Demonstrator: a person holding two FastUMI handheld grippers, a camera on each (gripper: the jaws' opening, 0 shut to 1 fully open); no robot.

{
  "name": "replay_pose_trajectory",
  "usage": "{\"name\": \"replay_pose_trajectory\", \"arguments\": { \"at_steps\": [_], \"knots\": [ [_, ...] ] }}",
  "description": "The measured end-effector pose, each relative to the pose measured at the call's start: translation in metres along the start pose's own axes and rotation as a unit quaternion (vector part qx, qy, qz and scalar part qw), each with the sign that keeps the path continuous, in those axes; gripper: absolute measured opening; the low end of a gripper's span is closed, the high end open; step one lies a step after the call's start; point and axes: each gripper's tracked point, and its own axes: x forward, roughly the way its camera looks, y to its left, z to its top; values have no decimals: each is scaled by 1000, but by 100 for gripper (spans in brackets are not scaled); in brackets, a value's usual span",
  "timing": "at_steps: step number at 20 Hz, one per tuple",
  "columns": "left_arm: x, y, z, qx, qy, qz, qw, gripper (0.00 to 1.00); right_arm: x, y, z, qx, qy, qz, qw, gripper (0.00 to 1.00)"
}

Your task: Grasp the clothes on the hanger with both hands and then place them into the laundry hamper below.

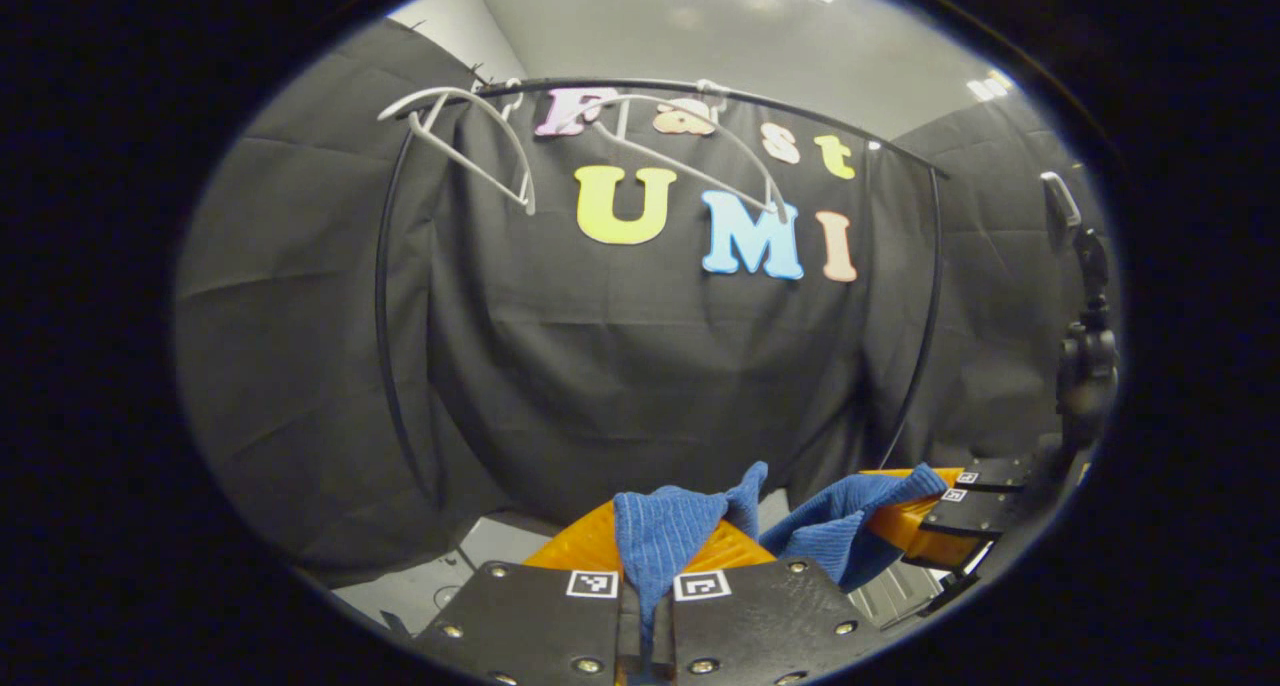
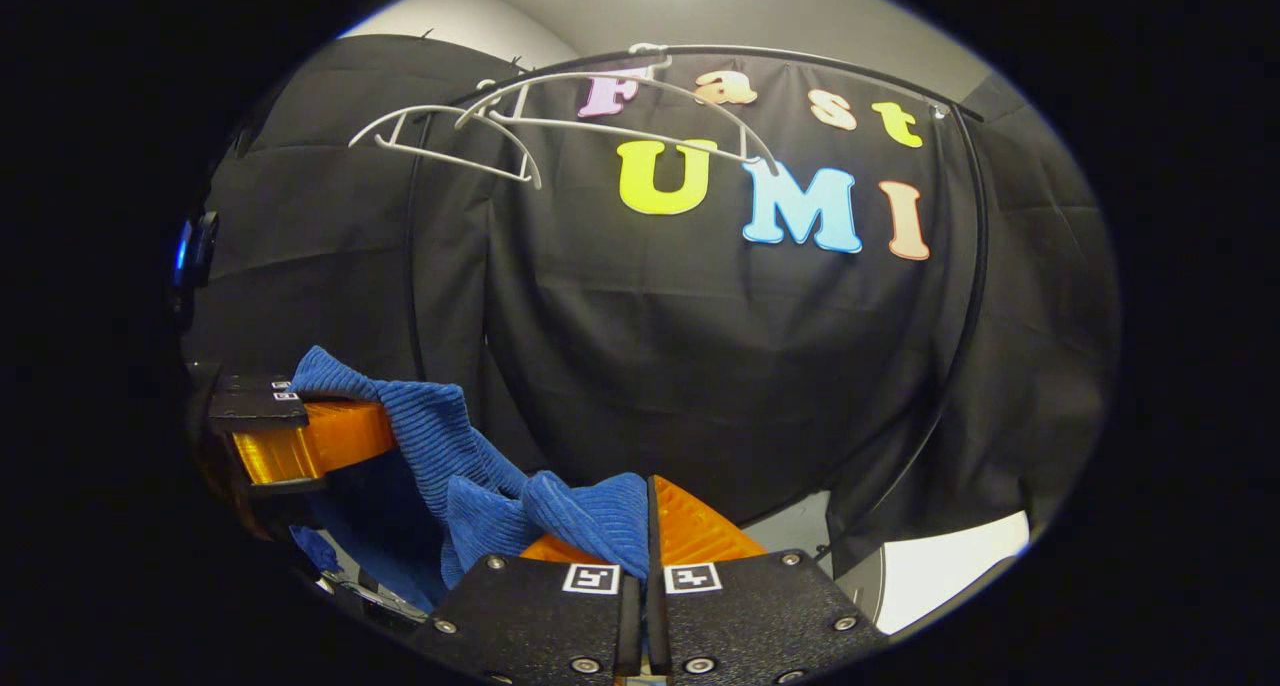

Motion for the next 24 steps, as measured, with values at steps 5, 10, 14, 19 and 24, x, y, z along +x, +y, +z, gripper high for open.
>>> {"name": "replay_pose_trajectory", "arguments": {
  "at_steps": [5,10,14,19,24],
  "knots": [
    [8,10,-33,9,51,2,999,5,1,3,-46,-11,52,0,999,2],
    [5,13,-82,29,101,5,994,5,-2,6,-95,-26,114,7,993,3],
    [2,20,-118,38,143,9,989,6,-7,0,-125,-36,154,6,987,5],
    [0,18,-171,44,205,3,978,8,-17,-4,-153,-45,199,8,979,11],
    [-17,26,-184,54,201,12,978,60,-33,-16,-142,-39,186,-5,982,62]
  ]
}}
